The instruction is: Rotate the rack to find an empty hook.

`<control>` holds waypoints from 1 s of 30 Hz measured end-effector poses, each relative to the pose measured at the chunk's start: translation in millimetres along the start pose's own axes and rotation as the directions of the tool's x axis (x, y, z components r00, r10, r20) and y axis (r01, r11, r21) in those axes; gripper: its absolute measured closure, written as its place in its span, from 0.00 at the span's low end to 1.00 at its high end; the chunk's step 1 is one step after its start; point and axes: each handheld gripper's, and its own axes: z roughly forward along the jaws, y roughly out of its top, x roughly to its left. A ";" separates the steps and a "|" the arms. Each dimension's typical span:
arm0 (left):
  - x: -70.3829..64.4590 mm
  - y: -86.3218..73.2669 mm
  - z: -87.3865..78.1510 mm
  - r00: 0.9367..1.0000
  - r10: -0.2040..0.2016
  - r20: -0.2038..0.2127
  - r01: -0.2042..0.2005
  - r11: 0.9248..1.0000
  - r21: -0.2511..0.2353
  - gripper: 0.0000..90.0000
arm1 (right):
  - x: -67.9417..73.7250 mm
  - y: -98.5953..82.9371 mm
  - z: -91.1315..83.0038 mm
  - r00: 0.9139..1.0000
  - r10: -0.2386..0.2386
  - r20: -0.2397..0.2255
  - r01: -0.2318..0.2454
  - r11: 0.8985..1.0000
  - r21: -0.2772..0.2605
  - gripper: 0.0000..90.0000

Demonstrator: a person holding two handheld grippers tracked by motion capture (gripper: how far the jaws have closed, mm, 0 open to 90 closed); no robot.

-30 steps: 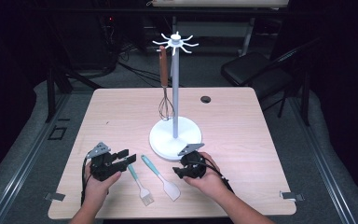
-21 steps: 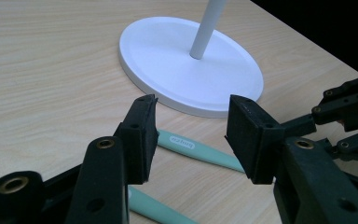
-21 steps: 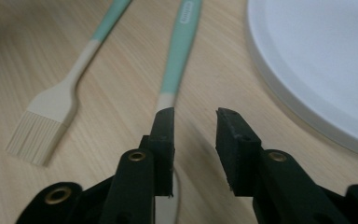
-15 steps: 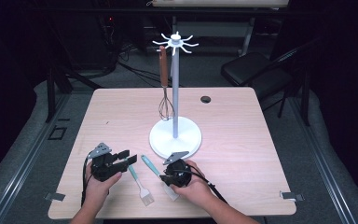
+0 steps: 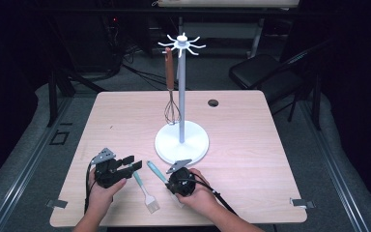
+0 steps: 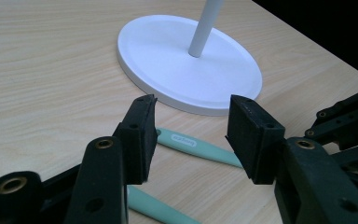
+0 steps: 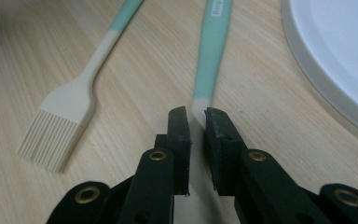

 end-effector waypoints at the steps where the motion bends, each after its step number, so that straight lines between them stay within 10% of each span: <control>1: 0.4 0.0 -0.4 1.000 0.000 0.000 0.000 1.000 0.002 0.58 | -1.5 -1.0 -1.4 1.000 -0.007 -0.001 0.007 1.000 0.003 0.89; 30: -0.3 -1.3 1.6 1.000 -0.006 -0.003 0.006 1.000 0.008 0.58 | -33.4 -61.1 -56.8 0.996 0.085 0.005 -0.085 0.996 0.019 0.88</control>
